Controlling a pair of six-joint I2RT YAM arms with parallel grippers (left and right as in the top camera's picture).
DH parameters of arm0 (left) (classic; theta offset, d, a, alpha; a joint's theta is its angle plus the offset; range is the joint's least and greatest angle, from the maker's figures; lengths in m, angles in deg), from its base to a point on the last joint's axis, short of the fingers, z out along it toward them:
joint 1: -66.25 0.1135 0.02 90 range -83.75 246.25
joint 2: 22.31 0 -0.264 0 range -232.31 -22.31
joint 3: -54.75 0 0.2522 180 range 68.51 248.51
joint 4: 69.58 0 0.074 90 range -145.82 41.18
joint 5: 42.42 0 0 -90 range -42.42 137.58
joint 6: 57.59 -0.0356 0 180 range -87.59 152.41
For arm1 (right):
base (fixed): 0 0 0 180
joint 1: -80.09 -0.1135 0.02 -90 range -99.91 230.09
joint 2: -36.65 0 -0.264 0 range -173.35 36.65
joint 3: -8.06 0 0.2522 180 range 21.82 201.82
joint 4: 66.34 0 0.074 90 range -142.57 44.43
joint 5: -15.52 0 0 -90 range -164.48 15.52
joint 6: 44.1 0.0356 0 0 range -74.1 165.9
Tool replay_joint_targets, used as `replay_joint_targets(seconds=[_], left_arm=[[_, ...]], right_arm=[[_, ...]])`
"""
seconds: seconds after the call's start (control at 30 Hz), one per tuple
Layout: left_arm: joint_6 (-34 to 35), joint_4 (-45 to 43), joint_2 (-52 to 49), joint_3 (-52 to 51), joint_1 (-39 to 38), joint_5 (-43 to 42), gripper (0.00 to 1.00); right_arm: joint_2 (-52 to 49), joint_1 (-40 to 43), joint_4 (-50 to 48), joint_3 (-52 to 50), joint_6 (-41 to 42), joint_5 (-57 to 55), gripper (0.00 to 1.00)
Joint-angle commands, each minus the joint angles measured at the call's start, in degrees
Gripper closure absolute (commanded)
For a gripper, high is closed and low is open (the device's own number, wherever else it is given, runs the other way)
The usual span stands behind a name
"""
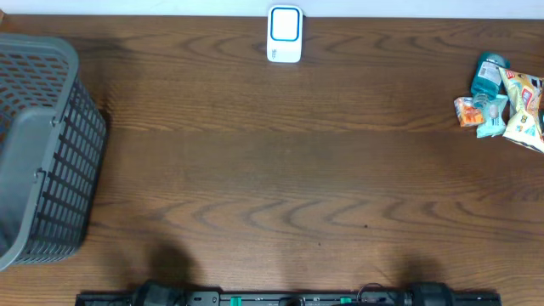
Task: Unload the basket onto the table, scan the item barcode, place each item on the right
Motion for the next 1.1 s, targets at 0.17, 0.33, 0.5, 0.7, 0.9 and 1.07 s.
replay_joint_targets(seconds=[0.17, 0.33, 0.5, 0.7, 0.9, 1.07], left_arm=[[-1.0, 4.5, -0.3, 0.1, 0.0, 0.3, 0.02], [-1.0, 4.5, -0.3, 0.1, 0.0, 0.3, 0.02], [-1.0, 4.5, -0.3, 0.1, 0.0, 0.3, 0.02], [-1.0, 4.5, -0.3, 0.1, 0.0, 0.3, 0.02], [-1.0, 4.5, -0.3, 0.1, 0.0, 0.3, 0.02], [-1.0, 4.5, -0.3, 0.1, 0.0, 0.3, 0.02]], right_arm=[[15.2, 2.2, -4.0, -12.4, -1.0, -0.9, 0.01], [22.2, 4.6, 0.6, -14.2, -4.7, -0.8, 0.01], [23.1, 2.6, 4.1, -12.5, -5.2, -0.9, 0.01], [23.0, 2.6, -3.2, -12.4, -4.1, -0.8, 0.01], [22.9, 2.6, -13.2, -18.7, -4.1, -0.2, 0.01], [22.9, 2.6, -6.4, -23.8, -3.1, 0.5, 0.01]])
